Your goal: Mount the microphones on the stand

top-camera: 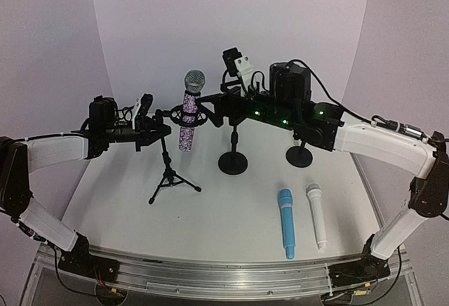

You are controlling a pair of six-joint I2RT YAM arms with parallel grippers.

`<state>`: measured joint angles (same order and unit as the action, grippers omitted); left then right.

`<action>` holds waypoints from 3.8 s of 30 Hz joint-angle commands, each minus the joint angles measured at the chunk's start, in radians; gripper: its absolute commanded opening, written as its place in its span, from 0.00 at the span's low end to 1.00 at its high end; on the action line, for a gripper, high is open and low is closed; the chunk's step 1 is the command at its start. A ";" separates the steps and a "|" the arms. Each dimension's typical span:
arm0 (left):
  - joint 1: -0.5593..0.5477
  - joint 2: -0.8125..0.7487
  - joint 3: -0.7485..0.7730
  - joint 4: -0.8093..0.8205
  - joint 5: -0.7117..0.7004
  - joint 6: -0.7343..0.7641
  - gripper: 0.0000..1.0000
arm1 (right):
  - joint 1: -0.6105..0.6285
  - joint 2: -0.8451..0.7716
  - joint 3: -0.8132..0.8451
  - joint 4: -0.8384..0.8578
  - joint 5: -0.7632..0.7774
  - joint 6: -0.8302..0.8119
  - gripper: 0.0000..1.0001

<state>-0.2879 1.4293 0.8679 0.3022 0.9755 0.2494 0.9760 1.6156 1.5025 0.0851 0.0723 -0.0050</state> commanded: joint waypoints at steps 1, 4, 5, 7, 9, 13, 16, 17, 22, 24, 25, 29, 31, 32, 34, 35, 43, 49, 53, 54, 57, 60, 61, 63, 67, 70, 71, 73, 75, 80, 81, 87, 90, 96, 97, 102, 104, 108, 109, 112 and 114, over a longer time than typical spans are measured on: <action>0.043 0.042 0.107 0.027 0.007 0.068 0.00 | 0.001 -0.081 -0.028 0.001 0.037 -0.033 0.92; 0.071 0.082 0.142 0.042 0.026 0.077 0.00 | 0.001 -0.099 -0.043 0.001 0.045 -0.038 0.92; 0.078 0.094 0.151 0.042 0.034 0.087 0.00 | 0.002 -0.102 -0.048 0.001 0.048 -0.039 0.92; 0.084 0.115 0.168 0.031 0.044 0.106 0.00 | 0.002 -0.108 -0.059 0.001 0.051 -0.039 0.92; 0.089 0.134 0.186 0.018 0.064 0.121 0.00 | 0.001 -0.110 -0.065 0.001 0.053 -0.037 0.92; 0.101 0.171 0.220 -0.012 0.066 0.172 0.00 | 0.001 -0.109 -0.069 0.001 0.052 -0.035 0.92; 0.108 0.195 0.246 -0.056 0.067 0.213 0.00 | 0.001 -0.109 -0.071 0.001 0.054 -0.035 0.92; 0.110 0.202 0.253 -0.065 0.067 0.218 0.00 | 0.001 -0.109 -0.071 0.001 0.054 -0.035 0.92; 0.124 0.242 0.289 -0.092 0.068 0.221 0.00 | 0.001 -0.105 -0.071 0.001 0.053 -0.032 0.92; 0.131 0.255 0.294 -0.098 0.067 0.223 0.00 | 0.001 -0.103 -0.069 0.001 0.053 -0.032 0.92; 0.135 0.263 0.300 -0.101 0.067 0.222 0.00 | 0.001 -0.103 -0.069 0.001 0.053 -0.032 0.92; 0.153 0.287 0.320 -0.104 0.057 0.217 0.00 | 0.001 -0.100 -0.068 0.001 0.053 -0.035 0.92; 0.157 0.293 0.325 -0.100 0.049 0.216 0.00 | 0.001 -0.099 -0.070 0.001 0.053 -0.033 0.92; 0.158 0.294 0.326 -0.100 0.048 0.215 0.00 | 0.001 -0.099 -0.071 0.001 0.053 -0.033 0.92; 0.159 0.296 0.326 -0.104 0.048 0.216 0.00 | 0.001 -0.097 -0.071 0.001 0.053 -0.033 0.92; 0.160 0.297 0.323 -0.107 0.050 0.217 0.00 | 0.002 -0.097 -0.071 0.001 0.054 -0.033 0.92; 0.159 0.281 0.265 -0.128 0.065 0.244 0.07 | 0.001 -0.096 -0.072 0.001 0.054 -0.033 0.92; 0.160 0.270 0.274 -0.135 0.070 0.222 0.31 | 0.001 -0.089 -0.072 -0.004 0.078 -0.020 0.93; 0.159 0.257 0.294 -0.159 0.080 0.214 0.42 | 0.000 -0.082 -0.067 -0.038 0.156 -0.004 0.93; 0.159 0.250 0.295 -0.171 0.085 0.217 0.45 | -0.005 -0.080 -0.066 -0.056 0.189 0.014 0.93; 0.161 0.224 0.292 -0.219 0.106 0.235 0.55 | -0.048 -0.077 -0.077 -0.133 0.247 0.116 0.92; 0.161 0.191 0.286 -0.271 0.124 0.253 0.65 | -0.105 -0.078 -0.132 -0.165 0.236 0.199 0.90; 0.161 0.181 0.282 -0.289 0.127 0.259 0.67 | -0.117 -0.076 -0.149 -0.166 0.239 0.205 0.89; 0.161 0.152 0.266 -0.327 0.132 0.274 0.71 | -0.137 -0.070 -0.185 -0.165 0.228 0.214 0.89; 0.166 0.077 0.210 -0.362 0.131 0.273 0.75 | -0.199 -0.053 -0.250 -0.116 0.133 0.224 0.86; 0.169 0.018 0.160 -0.348 0.128 0.232 0.75 | -0.243 -0.020 -0.310 0.038 0.046 0.178 0.84; 0.170 0.002 0.146 -0.338 0.126 0.212 0.75 | -0.256 -0.006 -0.333 0.097 0.027 0.157 0.83; 0.170 -0.041 0.109 -0.300 0.116 0.169 0.75 | -0.268 0.045 -0.373 0.254 0.019 0.100 0.83; 0.171 -0.077 0.080 -0.256 0.104 0.123 0.75 | -0.274 0.095 -0.387 0.361 0.021 0.055 0.82; 0.170 -0.154 0.028 -0.217 0.074 0.082 0.75 | -0.292 0.240 -0.321 0.538 0.025 0.039 0.80; 0.172 -0.158 0.026 -0.223 0.069 0.082 0.76 | -0.292 0.263 -0.307 0.564 0.032 0.034 0.78; 0.171 -0.192 0.004 -0.237 0.063 0.096 0.75 | -0.293 0.376 -0.264 0.672 0.052 0.059 0.69; 0.172 -0.202 -0.010 -0.236 0.064 0.093 0.74 | -0.293 0.418 -0.232 0.693 0.055 0.067 0.66; 0.171 -0.213 -0.024 -0.213 0.073 0.064 0.73 | -0.293 0.467 -0.209 0.724 0.102 0.082 0.53; 0.171 -0.213 -0.023 -0.210 0.075 0.058 0.73 | -0.293 0.471 -0.212 0.735 0.113 0.085 0.49; 0.172 -0.210 -0.017 -0.196 0.083 0.039 0.73 | -0.291 0.466 -0.234 0.757 0.119 0.094 0.28; 0.172 -0.211 -0.015 -0.183 0.085 0.033 0.72 | -0.290 0.445 -0.257 0.758 0.115 0.090 0.19; 0.170 -0.224 -0.020 -0.142 0.087 0.005 0.71 | -0.258 0.381 -0.313 0.757 0.166 0.051 0.03; 0.170 -0.230 -0.023 -0.129 0.086 -0.003 0.71 | -0.246 0.366 -0.331 0.757 0.189 0.045 0.00; 0.168 -0.254 -0.035 -0.097 0.080 -0.040 0.69 | -0.178 0.302 -0.370 0.757 0.296 0.025 0.00; 0.162 -0.275 -0.043 -0.088 0.071 -0.055 0.68 | -0.115 0.269 -0.389 0.756 0.383 0.015 0.00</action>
<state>-0.1225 1.2160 0.8415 0.1391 1.0443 0.2471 0.7392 1.9993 1.1474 0.8113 0.2962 0.0278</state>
